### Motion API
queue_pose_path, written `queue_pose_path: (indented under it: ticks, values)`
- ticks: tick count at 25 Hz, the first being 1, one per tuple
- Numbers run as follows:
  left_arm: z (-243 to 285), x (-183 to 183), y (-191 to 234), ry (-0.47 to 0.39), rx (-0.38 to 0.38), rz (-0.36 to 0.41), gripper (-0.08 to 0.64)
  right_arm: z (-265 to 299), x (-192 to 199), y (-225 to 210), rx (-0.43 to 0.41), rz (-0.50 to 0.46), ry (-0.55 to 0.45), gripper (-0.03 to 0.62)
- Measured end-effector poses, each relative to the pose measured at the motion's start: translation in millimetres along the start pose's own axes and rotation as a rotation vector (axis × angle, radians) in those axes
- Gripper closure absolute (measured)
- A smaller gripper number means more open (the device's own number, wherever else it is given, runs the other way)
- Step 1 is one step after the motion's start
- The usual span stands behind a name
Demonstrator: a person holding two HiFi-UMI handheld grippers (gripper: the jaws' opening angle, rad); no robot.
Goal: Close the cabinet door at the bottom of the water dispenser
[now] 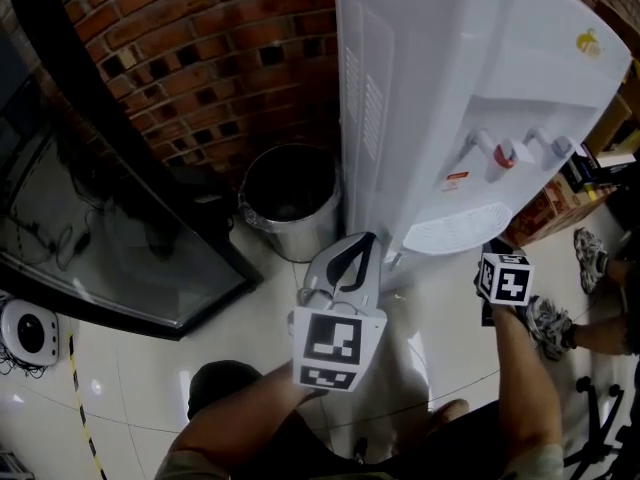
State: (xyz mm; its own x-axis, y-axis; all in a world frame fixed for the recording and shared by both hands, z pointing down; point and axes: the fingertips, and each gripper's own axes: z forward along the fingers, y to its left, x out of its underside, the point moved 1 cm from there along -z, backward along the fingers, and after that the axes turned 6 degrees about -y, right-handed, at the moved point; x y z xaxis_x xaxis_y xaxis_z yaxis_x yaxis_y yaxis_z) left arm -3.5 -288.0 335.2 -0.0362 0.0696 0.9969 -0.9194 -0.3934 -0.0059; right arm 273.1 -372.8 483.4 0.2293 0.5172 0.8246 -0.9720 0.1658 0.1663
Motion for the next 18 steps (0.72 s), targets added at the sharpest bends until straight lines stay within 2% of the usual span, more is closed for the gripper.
queue_pose_path:
  ticks: [6,10,13,18]
  values:
    - [-5,-4,-8,-0.008,0.031,-0.019,0.56,-13,-6,-4,-0.007,-0.007,-0.015,0.577]
    - [-22,-13,-20,-0.015,0.058,-0.05,0.56,-51,-9,-6,0.001,0.009,-0.042,0.578]
    - [-43,-26,-30,-0.046,0.074,-0.048,0.56,-95,-23,-3,-0.005,0.05,-0.119,0.578]
    - [-87,-28,-41,-0.059,0.068,-0.012,0.56,-185,-61,16,-0.031,0.119,-0.321,0.578]
